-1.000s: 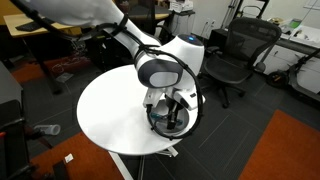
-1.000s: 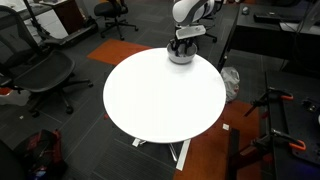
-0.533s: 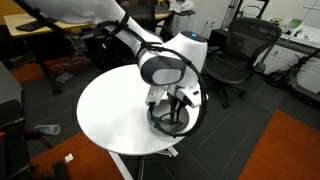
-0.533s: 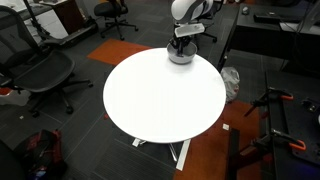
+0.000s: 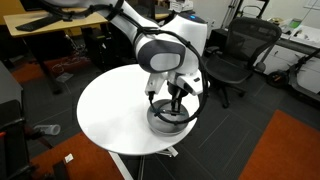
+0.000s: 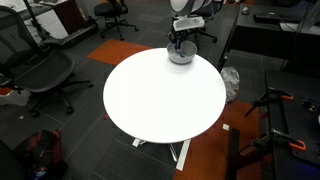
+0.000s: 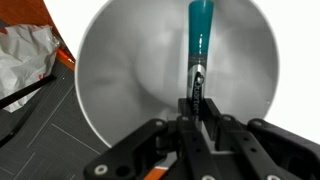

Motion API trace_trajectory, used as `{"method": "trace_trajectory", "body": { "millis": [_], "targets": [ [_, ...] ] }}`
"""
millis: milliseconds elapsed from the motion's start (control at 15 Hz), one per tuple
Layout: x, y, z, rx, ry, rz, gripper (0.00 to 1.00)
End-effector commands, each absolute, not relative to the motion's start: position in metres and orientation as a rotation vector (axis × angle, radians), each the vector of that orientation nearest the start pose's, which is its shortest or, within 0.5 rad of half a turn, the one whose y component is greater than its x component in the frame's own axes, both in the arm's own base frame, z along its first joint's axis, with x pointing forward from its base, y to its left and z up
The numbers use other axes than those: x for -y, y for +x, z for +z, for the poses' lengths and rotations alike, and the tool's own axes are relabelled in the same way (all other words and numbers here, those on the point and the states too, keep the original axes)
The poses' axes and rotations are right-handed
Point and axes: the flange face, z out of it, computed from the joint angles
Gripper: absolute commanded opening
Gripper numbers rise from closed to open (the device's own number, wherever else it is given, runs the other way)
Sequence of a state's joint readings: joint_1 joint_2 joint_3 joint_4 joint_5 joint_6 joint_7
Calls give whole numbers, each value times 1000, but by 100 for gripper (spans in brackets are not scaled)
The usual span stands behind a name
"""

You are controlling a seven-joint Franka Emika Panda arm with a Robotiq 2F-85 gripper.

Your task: Pick up the marker from the bowl and put it on the table

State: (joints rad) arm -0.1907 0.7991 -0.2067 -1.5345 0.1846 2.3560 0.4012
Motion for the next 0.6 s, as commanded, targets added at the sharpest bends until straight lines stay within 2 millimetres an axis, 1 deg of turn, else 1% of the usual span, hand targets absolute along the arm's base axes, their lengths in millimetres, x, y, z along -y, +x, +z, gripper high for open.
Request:
{"method": "trace_trajectory", "body": {
  "millis": [0, 200, 533],
  "targets": [
    [233, 644, 241, -1279, -2878, -136, 5],
    [218, 630, 274, -1231, -2898, -199, 5],
    [183, 606, 316, -1102, -2956, -283, 5]
  ]
}}
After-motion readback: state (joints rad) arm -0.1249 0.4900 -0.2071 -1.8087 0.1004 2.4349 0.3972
